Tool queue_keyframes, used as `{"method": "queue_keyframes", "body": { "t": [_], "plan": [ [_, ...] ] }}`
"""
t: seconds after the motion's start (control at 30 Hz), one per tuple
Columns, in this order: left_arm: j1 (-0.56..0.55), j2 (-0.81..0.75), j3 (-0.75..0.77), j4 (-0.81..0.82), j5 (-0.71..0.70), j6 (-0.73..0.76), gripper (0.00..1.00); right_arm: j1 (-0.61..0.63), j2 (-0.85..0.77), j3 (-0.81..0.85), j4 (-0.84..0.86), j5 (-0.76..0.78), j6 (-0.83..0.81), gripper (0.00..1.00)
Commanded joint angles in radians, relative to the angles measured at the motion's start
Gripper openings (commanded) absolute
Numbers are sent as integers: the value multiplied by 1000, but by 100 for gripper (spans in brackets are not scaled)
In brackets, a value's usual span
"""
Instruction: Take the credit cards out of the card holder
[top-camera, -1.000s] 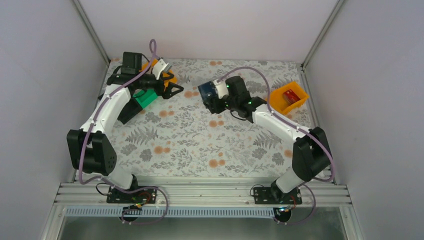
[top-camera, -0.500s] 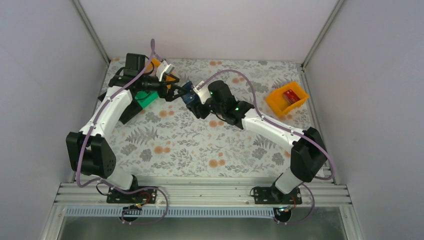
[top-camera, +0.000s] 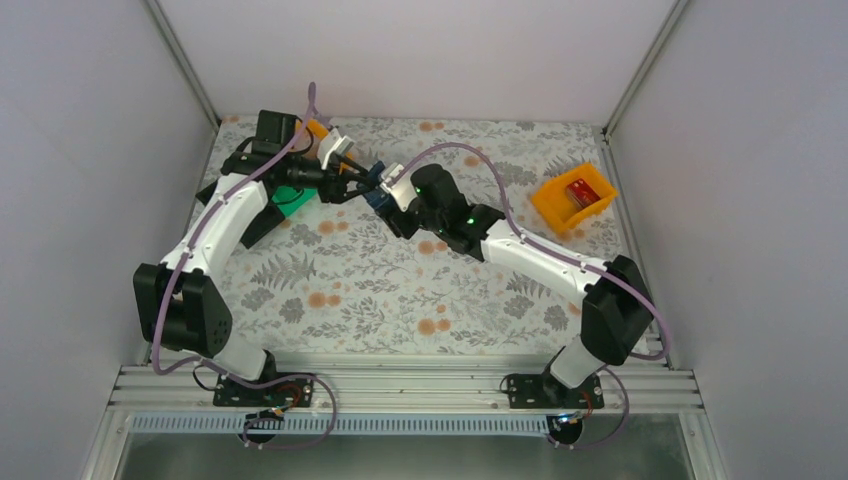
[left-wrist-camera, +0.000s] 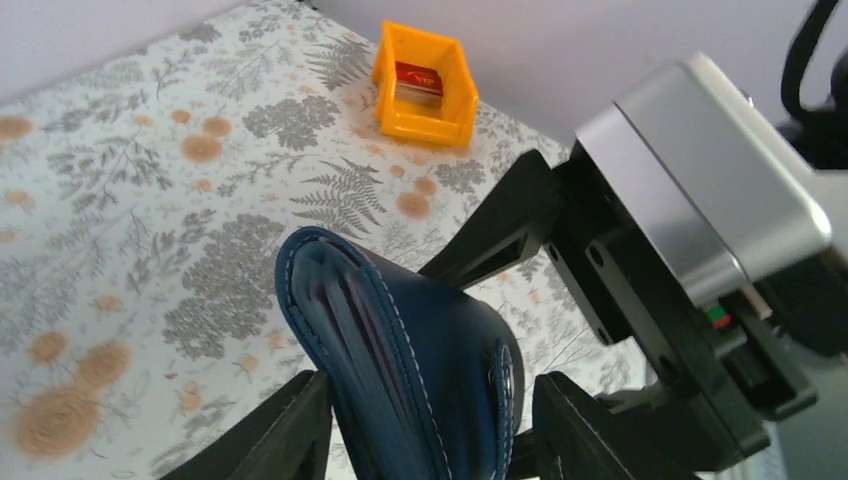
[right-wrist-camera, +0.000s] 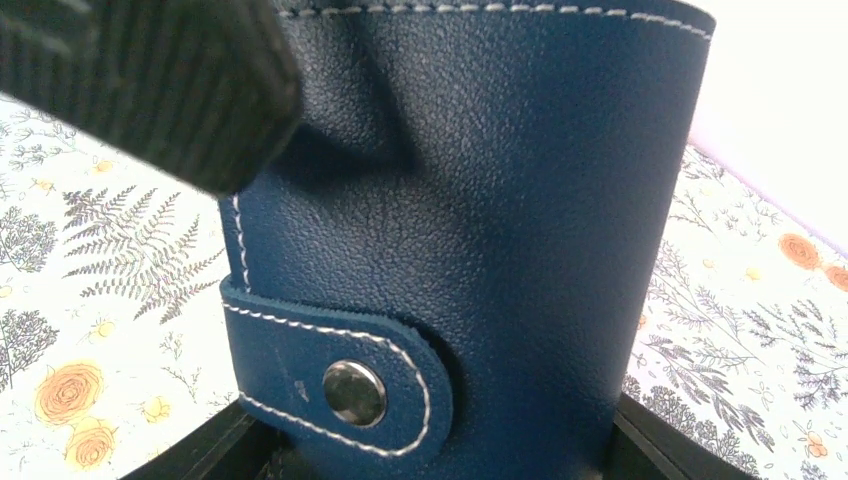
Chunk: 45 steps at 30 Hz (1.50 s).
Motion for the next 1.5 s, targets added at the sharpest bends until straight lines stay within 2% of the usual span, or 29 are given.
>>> {"method": "queue_keyframes", "body": {
  "t": [0.0, 0.03, 0.1, 0.27, 0.7, 0.77, 0.87, 0.9, 1.03, 1.2, 1.27, 1.37, 1.47],
  "plan": [
    [-9, -10, 1, -66, 84, 52, 42, 13, -37, 44, 44, 42, -44, 60],
    [-10, -11, 2, -66, 84, 53, 37, 13, -42, 41, 45, 40, -49, 60],
    [-9, -9, 2, -65, 88, 55, 35, 12, -52, 35, 54, 42, -52, 60],
    [-10, 14, 2, -73, 96, 58, 45, 14, -71, 14, 83, 45, -53, 60],
    [-61, 41, -2, -75, 118, 54, 43, 19, -90, 7, 101, 42, -69, 60],
    [-62, 42, -4, -75, 119, 53, 35, 19, -94, 0, 102, 42, -72, 60],
    [-62, 42, 0, -77, 129, 49, 6, 19, -96, -11, 105, 34, -76, 61],
    [-61, 41, 1, -77, 131, 48, 3, 19, -98, -14, 105, 31, -76, 62],
    [-62, 37, 4, -82, 142, 55, 2, 19, -120, -61, 121, 14, -72, 70],
    [-61, 24, 4, -92, 143, 71, 2, 17, -173, -115, 115, -3, -70, 93],
    [-62, 17, 2, -92, 139, 76, 2, 13, -209, -137, 104, -15, -67, 99],
    [-62, 4, -2, -91, 119, 84, 2, -23, -270, -165, 85, -169, -77, 99],
    [-63, -10, -8, -112, 100, 122, 2, -90, -319, -165, 49, -399, -79, 99]
  ]
}}
